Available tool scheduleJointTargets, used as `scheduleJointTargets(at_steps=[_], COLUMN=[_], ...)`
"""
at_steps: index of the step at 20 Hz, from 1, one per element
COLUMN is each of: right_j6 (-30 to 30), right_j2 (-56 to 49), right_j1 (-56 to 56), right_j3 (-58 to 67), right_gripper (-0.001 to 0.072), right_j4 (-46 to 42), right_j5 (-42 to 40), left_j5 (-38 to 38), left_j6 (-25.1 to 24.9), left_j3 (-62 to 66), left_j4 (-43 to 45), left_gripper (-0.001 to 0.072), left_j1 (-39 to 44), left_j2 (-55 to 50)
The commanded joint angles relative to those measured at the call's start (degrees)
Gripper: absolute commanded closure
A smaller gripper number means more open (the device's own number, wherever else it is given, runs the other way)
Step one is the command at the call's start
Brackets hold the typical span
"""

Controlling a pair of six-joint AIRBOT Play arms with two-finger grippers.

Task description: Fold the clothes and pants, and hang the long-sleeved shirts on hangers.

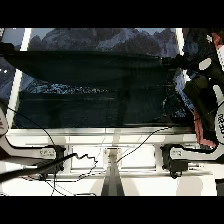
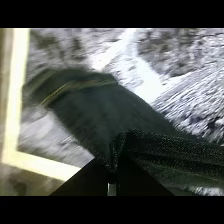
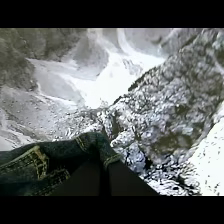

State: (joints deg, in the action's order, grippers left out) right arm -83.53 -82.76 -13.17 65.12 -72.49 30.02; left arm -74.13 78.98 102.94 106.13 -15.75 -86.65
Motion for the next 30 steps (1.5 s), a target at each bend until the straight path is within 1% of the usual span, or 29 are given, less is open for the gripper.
scheduleJointTargets(at_steps=[1, 3, 5, 7, 9, 10, 13, 14, 16, 17, 19, 21, 22, 23, 24, 25, 27, 28, 30], right_j6=[1.6, 2.0, 2.0, 2.0, 2.0, 2.0, 2.0, 2.0, 2.0, 2.0, 2.0, 2.0, 2.0, 1.9, 1.9, 1.9, 1.9, 2.0, 2.0], right_j2=[1.4, 1.5, 1.5, 1.4, 1.4, 1.2, -0.1, -0.4, -0.7, -0.7, -0.7, -0.7, -0.7, -0.7, -0.7, -0.7, -0.7, -0.7, -0.7], right_j1=[0.1, 0.1, 0.1, 0.1, 0.1, 0.1, 0.1, 0.1, 0.1, 0.1, 0.1, 0.1, 0.1, 0.1, 0.1, 0.1, 0.1, 0.1, 0.1], right_j3=[0.0, 0.0, 0.0, 0.0, 0.0, 0.0, 0.0, 0.0, 0.0, 0.0, 0.0, 0.0, 0.0, 0.0, 0.0, 0.0, 0.0, 0.0, 0.0], right_gripper=[0.0693, 0.0693, 0.0693, 0.0693, 0.0693, 0.0693, 0.0692, 0.0693, 0.0692, 0.0693, 0.0692, 0.0693, 0.0693, 0.0692, 0.0680, 0.0598, 0.0255, 0.0239, 0.0239], right_j4=[-1.3, -1.3, -1.2, -1.2, -1.2, -1.2, -1.0, -0.9, -0.8, -0.8, -0.8, -0.8, -0.8, -0.8, -0.8, -0.8, -0.8, -0.8, -0.9], right_j5=[2.0, 2.4, 2.5, 2.4, 1.6, 0.9, -2.4, -3.2, -3.9, -4.2, -4.6, -4.9, -5.4, -5.9, -6.4, -7.1, -7.8, -8.0, -7.9], left_j5=[-7.1, -11.1, -11.7, -12.6, -12.4, -10.3, 3.3, 7.4, 14.3, 17.6, 23.1, 28.0, 30.5, 32.0, 33.1, 33.4, 32.4, 31.3, 26.8], left_j6=[0.3, -0.5, -0.5, -0.5, -0.5, -0.5, -0.3, 1.2, 8.9, 11.8, 13.4, 13.8, 13.8, 13.8, 13.9, 14.4, 17.4, 18.6, 18.8], left_j3=[0.0, 0.0, -0.1, -1.5, -4.4, -5.7, -7.0, -7.0, -7.0, -7.0, -7.0, -7.0, -7.0, -7.0, -7.0, -7.0, -7.0, -7.0, -7.0], left_j4=[3.0, 2.9, 2.3, -0.1, -2.1, -2.1, -2.0, -2.0, -2.1, -2.1, -2.1, -2.1, -2.1, -2.1, -2.1, -2.0, -2.0, -2.0, -1.8], left_gripper=[0.0692, 0.0692, 0.0692, 0.0692, 0.0692, 0.0693, 0.0692, 0.0692, 0.0691, 0.0691, 0.0691, 0.0688, 0.0560, 0.0269, -0.0001, 0.0002, 0.0002, 0.0002, 0.0014], left_j1=[-0.1, -0.6, -1.6, -2.4, -2.6, -2.6, -2.5, -2.5, -2.3, -2.1, -1.9, -1.9, -1.9, -1.9, -1.9, -1.9, -2.4, -2.6, -3.0], left_j2=[7.8, 11.4, 11.8, 9.6, 5.0, 2.1, -9.0, -11.9, -15.6, -16.5, -17.2, -17.3, -17.3, -17.3, -17.3, -17.2, -17.2, -17.2, -16.8])
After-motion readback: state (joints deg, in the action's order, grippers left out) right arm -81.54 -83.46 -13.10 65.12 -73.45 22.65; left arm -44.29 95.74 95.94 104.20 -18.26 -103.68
